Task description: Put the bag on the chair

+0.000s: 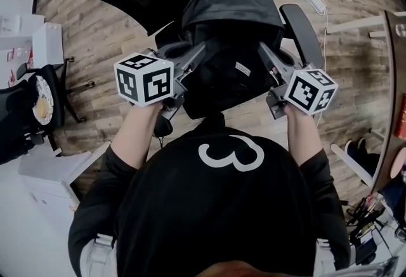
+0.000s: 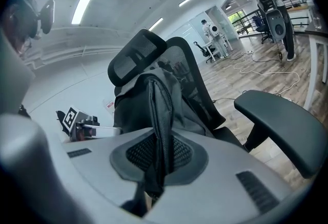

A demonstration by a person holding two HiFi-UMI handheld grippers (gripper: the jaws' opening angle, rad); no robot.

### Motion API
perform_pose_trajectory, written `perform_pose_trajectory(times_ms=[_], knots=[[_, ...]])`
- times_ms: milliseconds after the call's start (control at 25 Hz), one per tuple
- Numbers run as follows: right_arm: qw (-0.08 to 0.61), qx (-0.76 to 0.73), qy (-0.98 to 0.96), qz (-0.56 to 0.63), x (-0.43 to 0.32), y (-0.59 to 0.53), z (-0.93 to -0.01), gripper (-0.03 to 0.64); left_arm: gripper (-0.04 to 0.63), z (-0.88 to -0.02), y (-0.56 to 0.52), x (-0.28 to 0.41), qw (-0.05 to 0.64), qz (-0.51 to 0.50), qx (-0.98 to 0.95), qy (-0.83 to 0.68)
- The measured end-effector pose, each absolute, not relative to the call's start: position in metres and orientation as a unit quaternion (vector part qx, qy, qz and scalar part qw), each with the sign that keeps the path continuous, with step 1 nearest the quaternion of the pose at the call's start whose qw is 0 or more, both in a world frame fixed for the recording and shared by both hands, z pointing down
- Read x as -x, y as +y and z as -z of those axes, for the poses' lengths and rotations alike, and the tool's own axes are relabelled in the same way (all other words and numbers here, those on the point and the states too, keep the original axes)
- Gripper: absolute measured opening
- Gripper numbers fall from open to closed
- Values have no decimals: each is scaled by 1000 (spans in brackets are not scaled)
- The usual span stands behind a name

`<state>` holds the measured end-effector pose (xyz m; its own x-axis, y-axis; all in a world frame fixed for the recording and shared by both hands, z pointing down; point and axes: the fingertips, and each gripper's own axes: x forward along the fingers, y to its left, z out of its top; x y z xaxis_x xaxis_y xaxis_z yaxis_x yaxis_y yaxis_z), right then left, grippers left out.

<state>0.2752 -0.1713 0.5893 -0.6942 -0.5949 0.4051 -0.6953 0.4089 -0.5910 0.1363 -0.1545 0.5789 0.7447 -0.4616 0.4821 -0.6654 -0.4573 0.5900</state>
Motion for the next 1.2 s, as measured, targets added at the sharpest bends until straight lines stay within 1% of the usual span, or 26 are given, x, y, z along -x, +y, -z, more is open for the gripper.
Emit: perform_pose_trajectory(times_ms=[520,760,1040,1200], knots=[[85,-383,-833,-390,-254,-208,-633,44,34,-622,-187,-116,396,-140,-838,-347],[118,-381,-835,-379,-250,-219,-653,44,34,-644,-199,-112,405,-132,-830,-360],[116,-380,-834,-382,-243,-230,-664,44,34,-658,-209,-104,389,-139,-830,-375],[92,-378,-832,-395,-239,-233,-667,44,34,-662,-211,-100,365,-145,-837,-382]])
